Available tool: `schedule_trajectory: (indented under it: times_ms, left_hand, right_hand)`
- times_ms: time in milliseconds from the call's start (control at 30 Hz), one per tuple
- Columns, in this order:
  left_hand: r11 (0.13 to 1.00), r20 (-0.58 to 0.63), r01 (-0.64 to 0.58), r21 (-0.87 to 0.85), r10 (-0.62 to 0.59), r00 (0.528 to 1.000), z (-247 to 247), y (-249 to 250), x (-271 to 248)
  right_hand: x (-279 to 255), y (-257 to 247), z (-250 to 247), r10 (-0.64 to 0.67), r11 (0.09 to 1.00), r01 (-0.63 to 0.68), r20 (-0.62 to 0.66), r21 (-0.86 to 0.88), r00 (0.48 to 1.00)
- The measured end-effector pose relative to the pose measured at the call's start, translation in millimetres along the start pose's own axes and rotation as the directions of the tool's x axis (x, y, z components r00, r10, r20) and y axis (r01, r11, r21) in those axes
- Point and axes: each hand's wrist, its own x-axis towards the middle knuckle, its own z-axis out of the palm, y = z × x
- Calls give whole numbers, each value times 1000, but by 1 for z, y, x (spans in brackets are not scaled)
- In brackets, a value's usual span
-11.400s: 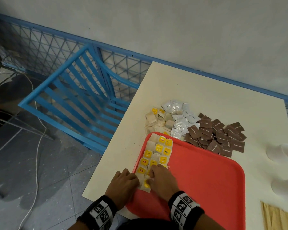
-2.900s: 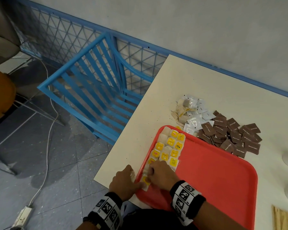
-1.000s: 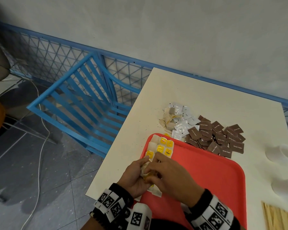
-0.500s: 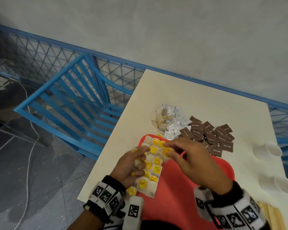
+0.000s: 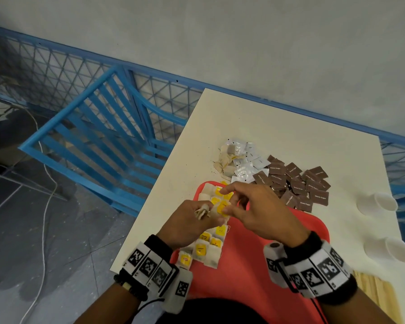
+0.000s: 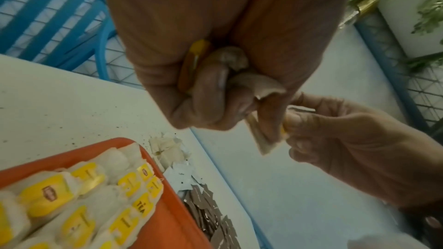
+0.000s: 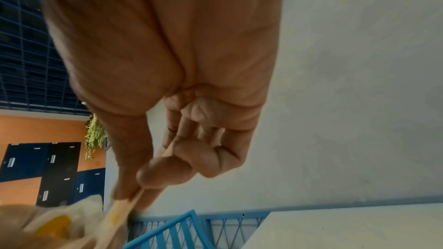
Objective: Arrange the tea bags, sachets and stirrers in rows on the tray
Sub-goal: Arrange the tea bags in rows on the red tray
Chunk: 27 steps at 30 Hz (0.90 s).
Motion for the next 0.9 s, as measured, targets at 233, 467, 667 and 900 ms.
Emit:
schedule_trajectory:
  times_ms: [233, 467, 667, 900]
  left_hand:
    - [962, 28, 79, 263, -90, 996, -17, -45, -17]
    - [800, -207, 304, 518, -227, 952, -24, -117, -65]
    - [684, -186, 374, 626, -335, 924, -12, -138, -73]
    - [607, -141, 344, 716, -357, 923, -8, -138, -72]
  right_hand:
    - [4, 2, 38, 12, 1000, -11, 126, -14, 992]
    - [-15, 22, 111, 120, 993, -104, 526, -61, 842]
    - [-8, 35, 154, 174, 982, -184, 539, -36, 824]
    - [-5, 48, 169, 213, 976, -170, 438, -134, 873]
